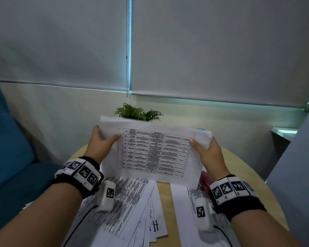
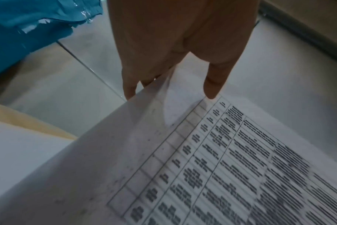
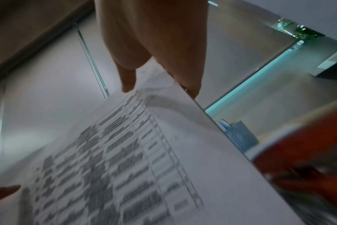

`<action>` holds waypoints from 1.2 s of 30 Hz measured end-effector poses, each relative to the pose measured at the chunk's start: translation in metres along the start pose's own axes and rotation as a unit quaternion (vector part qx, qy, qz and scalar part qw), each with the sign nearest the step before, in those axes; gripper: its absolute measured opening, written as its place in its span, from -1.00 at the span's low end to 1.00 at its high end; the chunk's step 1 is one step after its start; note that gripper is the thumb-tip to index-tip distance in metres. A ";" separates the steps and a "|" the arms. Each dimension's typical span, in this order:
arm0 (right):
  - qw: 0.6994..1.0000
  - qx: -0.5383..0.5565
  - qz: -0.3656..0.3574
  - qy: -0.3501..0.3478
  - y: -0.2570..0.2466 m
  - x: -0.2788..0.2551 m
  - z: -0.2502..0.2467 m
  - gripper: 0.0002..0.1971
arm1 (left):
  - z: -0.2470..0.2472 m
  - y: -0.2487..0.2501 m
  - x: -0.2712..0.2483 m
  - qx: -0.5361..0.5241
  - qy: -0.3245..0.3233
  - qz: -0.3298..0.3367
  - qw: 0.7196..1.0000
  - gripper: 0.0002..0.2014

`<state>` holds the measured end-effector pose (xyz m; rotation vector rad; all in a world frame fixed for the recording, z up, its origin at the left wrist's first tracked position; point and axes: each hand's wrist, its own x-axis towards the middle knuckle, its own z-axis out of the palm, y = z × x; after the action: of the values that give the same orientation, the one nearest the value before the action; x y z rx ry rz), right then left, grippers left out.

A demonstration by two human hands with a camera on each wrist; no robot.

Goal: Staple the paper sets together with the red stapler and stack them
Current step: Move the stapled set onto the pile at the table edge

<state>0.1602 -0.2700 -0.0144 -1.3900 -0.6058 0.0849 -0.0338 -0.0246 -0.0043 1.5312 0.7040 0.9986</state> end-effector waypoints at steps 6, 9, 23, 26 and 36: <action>0.998 -0.049 0.036 0.021 0.026 -0.001 0.006 -0.66 | 0.007 -0.021 -0.003 0.076 0.009 -0.004 0.997 -0.77; 0.997 -0.070 0.031 0.016 0.028 -0.001 0.008 -0.65 | 0.007 -0.023 -0.002 0.083 0.005 -0.019 0.996 -0.77; 0.979 -0.131 0.104 -0.116 0.045 -0.011 0.004 -0.74 | 0.008 -0.006 0.003 0.508 -0.016 0.049 0.860 -0.20; 0.968 -0.175 0.097 -0.154 0.043 -0.017 0.012 -0.72 | 0.042 -0.001 -0.010 0.505 -0.113 0.231 0.824 -0.38; 0.957 -0.184 0.102 -0.201 0.030 -0.017 0.008 -0.62 | 0.108 -0.016 -0.026 0.418 -0.290 0.217 0.833 -0.78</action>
<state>0.1507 -0.2633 -0.0477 -1.8145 -0.8427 0.4502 0.0510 -0.0946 -0.0277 2.7048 0.3464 0.4525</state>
